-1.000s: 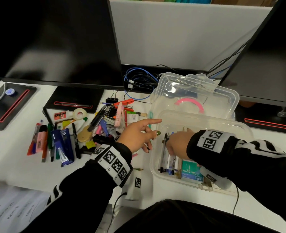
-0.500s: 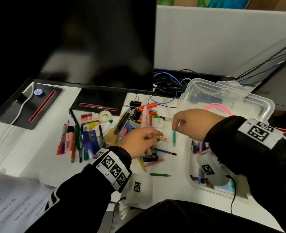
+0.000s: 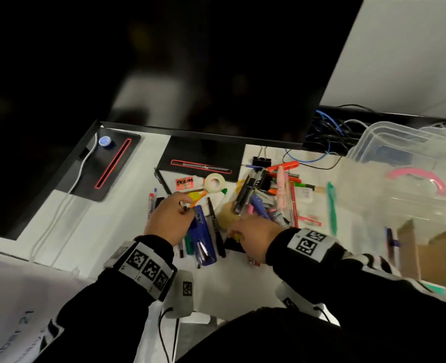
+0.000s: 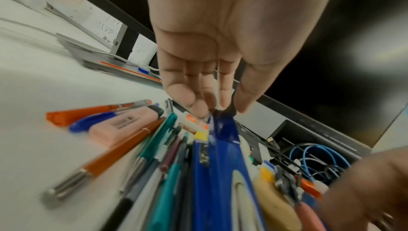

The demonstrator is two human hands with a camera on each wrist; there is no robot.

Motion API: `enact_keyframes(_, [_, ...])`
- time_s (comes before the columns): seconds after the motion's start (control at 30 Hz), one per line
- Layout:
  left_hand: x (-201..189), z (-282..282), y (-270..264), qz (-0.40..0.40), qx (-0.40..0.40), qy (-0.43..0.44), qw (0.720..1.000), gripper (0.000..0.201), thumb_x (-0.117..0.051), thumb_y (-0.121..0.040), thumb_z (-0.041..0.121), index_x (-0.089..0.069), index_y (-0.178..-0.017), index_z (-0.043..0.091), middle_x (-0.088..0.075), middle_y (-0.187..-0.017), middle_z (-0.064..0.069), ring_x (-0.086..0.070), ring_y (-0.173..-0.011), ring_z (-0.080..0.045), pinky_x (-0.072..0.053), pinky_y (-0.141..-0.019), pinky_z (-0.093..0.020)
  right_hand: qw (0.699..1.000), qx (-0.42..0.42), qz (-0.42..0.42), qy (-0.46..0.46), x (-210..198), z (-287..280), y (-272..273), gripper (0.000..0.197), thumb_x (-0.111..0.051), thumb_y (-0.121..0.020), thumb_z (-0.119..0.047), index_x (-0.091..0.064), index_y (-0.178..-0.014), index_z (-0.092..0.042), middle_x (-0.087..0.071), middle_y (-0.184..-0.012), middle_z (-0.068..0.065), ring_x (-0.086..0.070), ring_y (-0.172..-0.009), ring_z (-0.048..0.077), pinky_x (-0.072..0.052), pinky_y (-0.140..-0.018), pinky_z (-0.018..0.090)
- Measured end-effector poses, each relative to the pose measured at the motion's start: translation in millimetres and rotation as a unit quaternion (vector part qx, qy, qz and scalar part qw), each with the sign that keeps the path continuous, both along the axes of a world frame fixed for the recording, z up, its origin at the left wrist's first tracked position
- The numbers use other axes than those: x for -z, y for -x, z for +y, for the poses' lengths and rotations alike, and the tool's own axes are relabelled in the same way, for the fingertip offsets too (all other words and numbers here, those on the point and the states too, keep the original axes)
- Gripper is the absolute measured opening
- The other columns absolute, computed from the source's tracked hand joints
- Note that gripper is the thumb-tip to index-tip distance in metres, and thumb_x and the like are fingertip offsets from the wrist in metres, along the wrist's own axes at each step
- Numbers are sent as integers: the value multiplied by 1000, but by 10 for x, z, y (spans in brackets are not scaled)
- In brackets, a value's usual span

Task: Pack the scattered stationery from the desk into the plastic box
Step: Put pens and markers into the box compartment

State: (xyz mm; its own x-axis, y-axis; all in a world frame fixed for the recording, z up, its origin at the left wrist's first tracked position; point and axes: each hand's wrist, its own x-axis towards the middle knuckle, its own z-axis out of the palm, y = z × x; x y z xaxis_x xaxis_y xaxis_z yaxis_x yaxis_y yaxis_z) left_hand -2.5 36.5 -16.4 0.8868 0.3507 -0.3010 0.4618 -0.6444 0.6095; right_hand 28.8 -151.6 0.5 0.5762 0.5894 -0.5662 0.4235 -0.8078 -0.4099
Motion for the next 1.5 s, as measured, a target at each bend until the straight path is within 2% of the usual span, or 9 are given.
enact_keyframes(0.13, [152,143,16,43,15,11,999,28,-58,-88,28,-49,-115,24,-64,-95,-5,-62,-80,-20,-49,-71,-32,1000,-21,3,11,147,275,21,45,-44,-92,-9,-44,-136,-20,-40,-131,8,-48,-118,31,-40,-100,32])
enact_keyframes(0.27, [169,85,3,52,37,107,992,19,-51,-94,20,-51,-113,21,-63,-98,-5,-63,-72,-16,-50,-54,-22,998,-53,-9,40,232,459,58,41,-37,-98,-18,-38,-138,-12,-38,-134,13,-47,-120,32,-37,-97,31])
enact_keyframes(0.47, [230,94,-23,48,52,147,987,22,-50,-95,19,-53,-117,22,-60,-103,-3,-64,-82,-19,-59,-70,-37,990,-58,-75,103,221,539,79,35,-36,-97,-18,-45,-131,-14,-47,-124,11,-53,-111,33,-44,-87,39])
enact_keyframes(0.6, [243,86,-31,40,65,162,984,23,-52,-95,19,-48,-116,26,-60,-101,0,-66,-80,-18,-59,-69,-39,981,-79,-122,131,256,538,98,32,-38,-97,-19,-49,-128,-17,-55,-117,10,-57,-105,31,-45,-82,38])
enact_keyframes(0.77, [228,70,-65,56,84,176,979,19,-56,-92,25,-49,-109,23,-66,-94,-2,-68,-74,-20,-59,-67,-34,974,-92,-130,159,250,499,61,33,-36,-97,-12,-52,-125,-11,-57,-122,10,-54,-113,30,-41,-94,41])
enact_keyframes(0.87, [238,131,-67,25,66,112,991,11,-48,-96,28,-55,-97,21,-65,-85,-2,-66,-73,-19,-56,-67,-33,975,-98,-119,161,222,439,14,37,-40,-96,-13,-47,-132,-17,-53,-126,9,-49,-118,30,-27,-109,52])
enact_keyframes(1.07, [367,386,-88,54,12,-125,991,22,-52,-90,33,-51,-86,12,-56,-78,-3,-53,-68,-16,-40,-60,-28,995,-39,-75,56,224,299,-97,37,-47,-93,-13,-50,-127,-27,-56,-123,3,-53,-114,24,-44,-97,37])
enact_keyframes(1.33, [534,261,-83,116,27,-134,984,33,-57,-89,34,-46,-65,13,-49,-61,1,-51,-55,-10,-33,-47,-22,986,54,-84,-132,98,108,-166,31,-54,-90,-14,-65,-113,-32,-60,-119,-8,-54,-111,11,-40,-102,26])
enact_keyframes(1.5, [608,210,-133,131,33,-90,987,32,-61,-87,32,-53,-68,7,-52,-58,-2,-50,-52,-13,-33,-45,-22,968,116,-100,-200,-5,22,-145,27,-60,-89,-14,-67,-112,-28,-61,-107,-10,-47,-92,-1,-30,-81,3])
